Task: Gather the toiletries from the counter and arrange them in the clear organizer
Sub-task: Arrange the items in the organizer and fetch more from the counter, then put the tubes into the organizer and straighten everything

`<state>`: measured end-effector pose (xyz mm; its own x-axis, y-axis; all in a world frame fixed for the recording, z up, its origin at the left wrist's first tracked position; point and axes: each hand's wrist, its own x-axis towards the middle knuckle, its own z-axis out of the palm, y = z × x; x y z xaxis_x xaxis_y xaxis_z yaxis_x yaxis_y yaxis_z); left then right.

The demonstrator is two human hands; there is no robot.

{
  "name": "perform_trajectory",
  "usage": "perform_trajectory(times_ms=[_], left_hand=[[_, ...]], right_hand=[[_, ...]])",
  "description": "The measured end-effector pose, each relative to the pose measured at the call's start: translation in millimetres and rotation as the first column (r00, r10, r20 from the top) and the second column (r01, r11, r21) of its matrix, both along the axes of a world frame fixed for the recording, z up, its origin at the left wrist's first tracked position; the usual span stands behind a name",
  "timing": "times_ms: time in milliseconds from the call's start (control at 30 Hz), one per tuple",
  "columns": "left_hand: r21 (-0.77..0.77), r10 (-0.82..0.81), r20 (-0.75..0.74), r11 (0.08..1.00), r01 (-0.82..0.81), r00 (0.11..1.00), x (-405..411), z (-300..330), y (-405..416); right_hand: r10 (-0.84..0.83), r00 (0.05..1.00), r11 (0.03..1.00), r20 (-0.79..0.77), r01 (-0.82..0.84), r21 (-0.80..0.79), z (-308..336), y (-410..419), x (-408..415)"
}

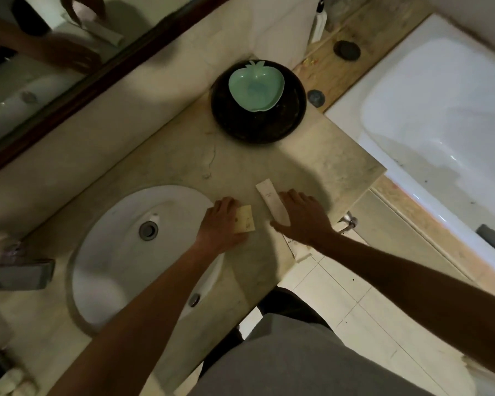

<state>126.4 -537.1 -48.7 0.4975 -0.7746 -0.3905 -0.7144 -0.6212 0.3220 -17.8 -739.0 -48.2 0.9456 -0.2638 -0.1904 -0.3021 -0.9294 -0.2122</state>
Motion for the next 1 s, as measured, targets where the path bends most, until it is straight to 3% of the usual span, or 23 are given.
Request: perform_trajectory(times_ms=[100, 267, 433, 533, 733, 1000], left_hand=[[-0.032, -0.019, 0.023, 0.999, 0.019, 1.000, -4, -2, -1], [-0.028, -0.147, 0.099, 0.988, 0.150, 0.984, -11, -4, 0], [-0.041, -0.182, 0.133, 0.981, 0.189, 0.974, -24, -7, 31], [-0.043, -0.099, 0.130, 0.994, 0.105, 0.987, -31, -3, 68], [0.011, 0.134, 0.123, 0.991, -0.137, 0.983, -39, 21, 196], [-0.008, 0.482, 0.209, 0.871, -0.492, 0.851, -77, 58, 457]], right_hand=[[-0.055, 0.995, 0.998, -0.083, 0.053, -0.024, -12, 16, -7], [0.110, 0.994, 0.989, -0.020, -0.108, 0.104, -28, -2, -11], [0.121, 0.990, 0.990, 0.075, -0.126, 0.058, -28, -3, -14], [0.151, 0.982, 0.986, 0.116, -0.159, 0.054, -18, 26, -5], [0.365, 0.922, 0.918, 0.127, -0.379, 0.114, 6, 147, 28], [0.554, 0.808, 0.779, 0.201, -0.588, 0.217, 36, 387, 58]])
